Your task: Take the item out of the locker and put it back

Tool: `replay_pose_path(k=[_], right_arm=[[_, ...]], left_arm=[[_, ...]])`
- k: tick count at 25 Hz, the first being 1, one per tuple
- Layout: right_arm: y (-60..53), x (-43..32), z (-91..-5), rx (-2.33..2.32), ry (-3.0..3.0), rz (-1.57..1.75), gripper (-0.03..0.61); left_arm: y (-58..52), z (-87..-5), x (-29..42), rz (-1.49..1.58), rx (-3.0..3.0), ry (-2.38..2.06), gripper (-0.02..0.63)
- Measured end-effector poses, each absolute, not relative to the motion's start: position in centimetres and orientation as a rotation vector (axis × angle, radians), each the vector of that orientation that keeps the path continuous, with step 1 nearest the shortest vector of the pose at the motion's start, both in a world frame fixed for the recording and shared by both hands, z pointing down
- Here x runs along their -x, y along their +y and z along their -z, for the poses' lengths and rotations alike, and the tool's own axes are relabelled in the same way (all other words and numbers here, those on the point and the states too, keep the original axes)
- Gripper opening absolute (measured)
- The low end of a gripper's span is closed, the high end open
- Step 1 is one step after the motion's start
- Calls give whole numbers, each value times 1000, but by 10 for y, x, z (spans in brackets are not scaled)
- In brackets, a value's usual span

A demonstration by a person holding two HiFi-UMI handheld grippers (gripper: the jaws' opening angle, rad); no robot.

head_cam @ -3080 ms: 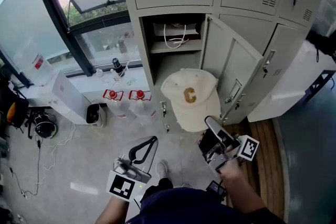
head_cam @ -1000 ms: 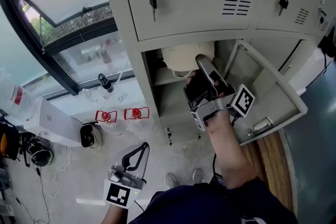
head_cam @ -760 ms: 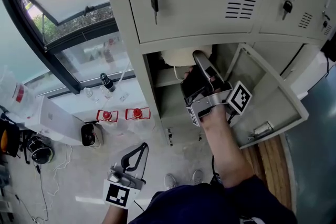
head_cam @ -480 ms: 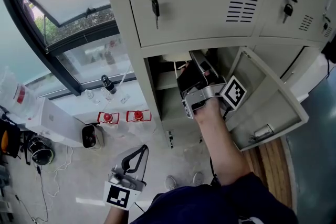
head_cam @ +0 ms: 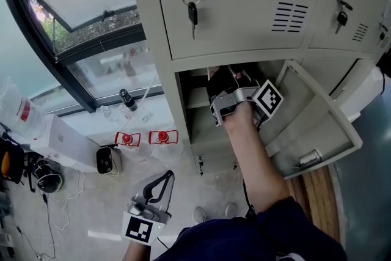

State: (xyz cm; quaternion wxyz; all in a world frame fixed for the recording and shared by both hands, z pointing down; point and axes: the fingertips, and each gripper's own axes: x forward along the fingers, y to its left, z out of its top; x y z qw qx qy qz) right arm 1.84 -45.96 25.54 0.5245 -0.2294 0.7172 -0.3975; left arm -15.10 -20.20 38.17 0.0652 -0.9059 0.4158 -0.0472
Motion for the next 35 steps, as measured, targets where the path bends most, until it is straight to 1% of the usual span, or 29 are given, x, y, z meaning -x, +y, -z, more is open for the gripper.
replay_pose_path(k=[18,27,29,30,35], right_arm=[[-492,-38,-274,802,1649,1003,25],[-504,-42,-272,801,1611,1015,30],[-504,-39,-270,797,1624,1027,107],[-504,-37,-270,793,1630,1034,124],[-495,-37,-275,790,1623,1053,172]], left_arm=[[-206,-383,150,159,2736,1249,3],[-199,-378,148,145,2731,1249,3],[-198,-379,149,146,2734,1257,3],[-197,-379,149,145,2734,1259,3],[-191,-378,150,147,2728,1250,3]])
